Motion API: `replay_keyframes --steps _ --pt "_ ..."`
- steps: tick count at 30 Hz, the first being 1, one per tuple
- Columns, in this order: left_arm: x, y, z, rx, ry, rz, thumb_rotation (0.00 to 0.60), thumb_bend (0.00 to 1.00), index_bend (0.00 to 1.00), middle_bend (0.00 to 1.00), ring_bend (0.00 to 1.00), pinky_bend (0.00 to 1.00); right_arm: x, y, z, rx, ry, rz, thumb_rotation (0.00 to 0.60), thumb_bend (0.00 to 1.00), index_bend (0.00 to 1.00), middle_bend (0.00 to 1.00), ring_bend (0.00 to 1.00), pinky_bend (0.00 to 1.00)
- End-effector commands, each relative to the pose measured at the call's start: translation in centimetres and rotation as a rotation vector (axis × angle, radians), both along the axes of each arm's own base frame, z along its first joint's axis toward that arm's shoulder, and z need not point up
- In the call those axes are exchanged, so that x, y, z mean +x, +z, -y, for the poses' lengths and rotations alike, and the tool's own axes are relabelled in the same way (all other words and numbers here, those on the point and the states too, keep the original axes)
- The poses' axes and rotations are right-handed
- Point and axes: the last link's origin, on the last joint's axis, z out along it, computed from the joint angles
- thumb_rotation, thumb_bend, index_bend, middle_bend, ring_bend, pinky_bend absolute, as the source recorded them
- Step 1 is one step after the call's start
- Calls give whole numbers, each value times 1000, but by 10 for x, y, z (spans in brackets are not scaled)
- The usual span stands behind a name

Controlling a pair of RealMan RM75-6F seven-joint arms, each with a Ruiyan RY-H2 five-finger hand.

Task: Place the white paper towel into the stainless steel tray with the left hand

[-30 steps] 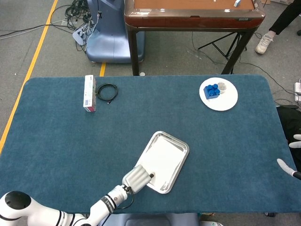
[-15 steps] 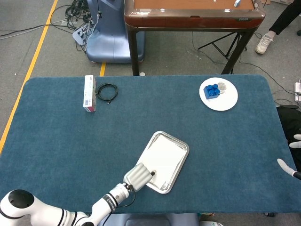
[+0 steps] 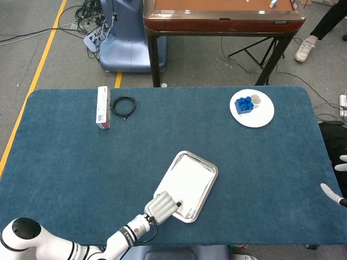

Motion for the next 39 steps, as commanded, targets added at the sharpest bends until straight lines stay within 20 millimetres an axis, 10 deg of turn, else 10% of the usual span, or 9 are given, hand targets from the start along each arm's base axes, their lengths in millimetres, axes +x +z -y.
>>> replay_keyframes --steps 1,39 --pt "0 1 1 -5 -1 5 600 631 260 1000 986 1000 0 0 0 2 1 0 600 120 455 353 274 429" --pt "-17 6 -15 25 39 -10 600 630 260 1000 986 1000 -1 0 1 -1 -8 -4 600 120 455 353 274 429"
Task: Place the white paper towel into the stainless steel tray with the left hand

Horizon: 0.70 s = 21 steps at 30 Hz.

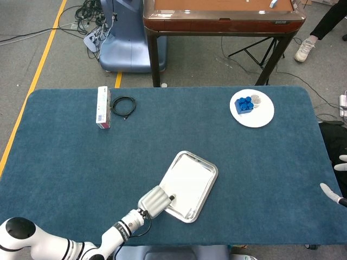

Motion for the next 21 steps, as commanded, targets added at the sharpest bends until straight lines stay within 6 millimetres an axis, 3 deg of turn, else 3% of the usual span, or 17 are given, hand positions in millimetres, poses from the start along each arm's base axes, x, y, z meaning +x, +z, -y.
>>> replay_keyframes --steps 1,21 --pt "0 -2 1 -4 -7 -1 600 631 260 1000 987 1000 0 0 0 -1 -1 -1 600 120 455 353 274 429" --pt "1 -5 12 -33 -38 -4 600 631 260 1000 987 1000 0 0 0 -2 0 1 600 120 454 353 274 429"
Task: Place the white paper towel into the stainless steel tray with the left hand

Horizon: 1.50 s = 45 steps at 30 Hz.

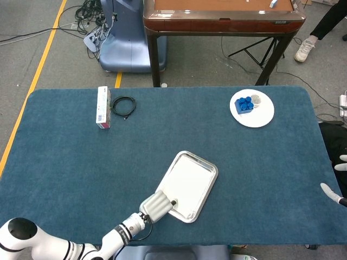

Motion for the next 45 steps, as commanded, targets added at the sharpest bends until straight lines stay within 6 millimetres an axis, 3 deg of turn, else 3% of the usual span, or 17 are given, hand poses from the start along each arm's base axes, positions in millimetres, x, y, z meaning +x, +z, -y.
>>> replay_keyframes --steps 1,36,45 --pt "1 -1 2 -6 -5 1 600 631 260 1000 987 1000 0 0 0 0 -1 1 600 120 454 353 274 429" --pt "13 -5 2 -1 -19 1 600 630 258 1000 987 1000 0 1 -1 -3 3 9 600 120 455 353 274 429" --pt "11 7 1 17 -20 21 600 631 256 1000 987 1000 0 2 -1 2 8 14 600 120 455 353 274 429"
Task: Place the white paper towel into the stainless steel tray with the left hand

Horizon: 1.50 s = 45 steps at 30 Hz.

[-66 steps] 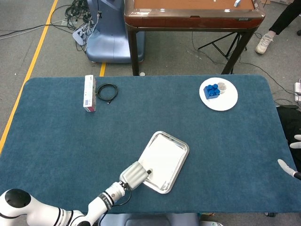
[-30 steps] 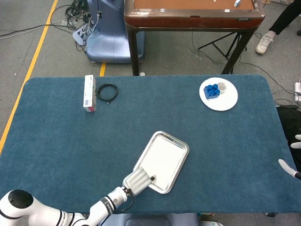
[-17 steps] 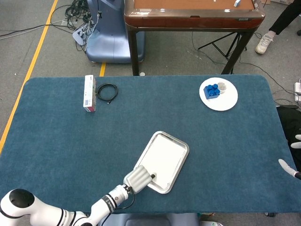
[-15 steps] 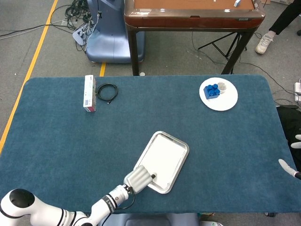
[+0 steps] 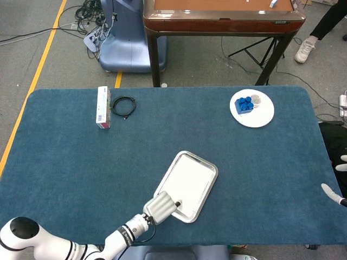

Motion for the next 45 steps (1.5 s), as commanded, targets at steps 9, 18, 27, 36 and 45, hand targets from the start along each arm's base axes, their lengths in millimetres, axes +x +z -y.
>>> replay_keyframes --steps 9,18,27,36,45 --pt "-15 42 -12 48 77 80 600 630 256 1000 987 1000 0 -3 2 13 -9 -12 600 120 455 353 274 429" --pt "-51 113 -26 151 190 251 600 629 237 1000 967 1000 1 -14 7 50 -19 -39 600 120 454 353 274 429" --pt "-105 169 -24 276 310 319 600 623 183 919 833 1000 4 -34 16 111 -29 -90 600 120 455 353 274 429" --pt "-156 217 2 393 454 465 600 623 192 614 577 789 4 -47 19 156 -43 -129 600 120 455 353 274 429" --pt "-197 250 39 471 559 580 600 622 187 521 459 542 4 -62 20 209 -55 -173 600 120 454 353 274 429"
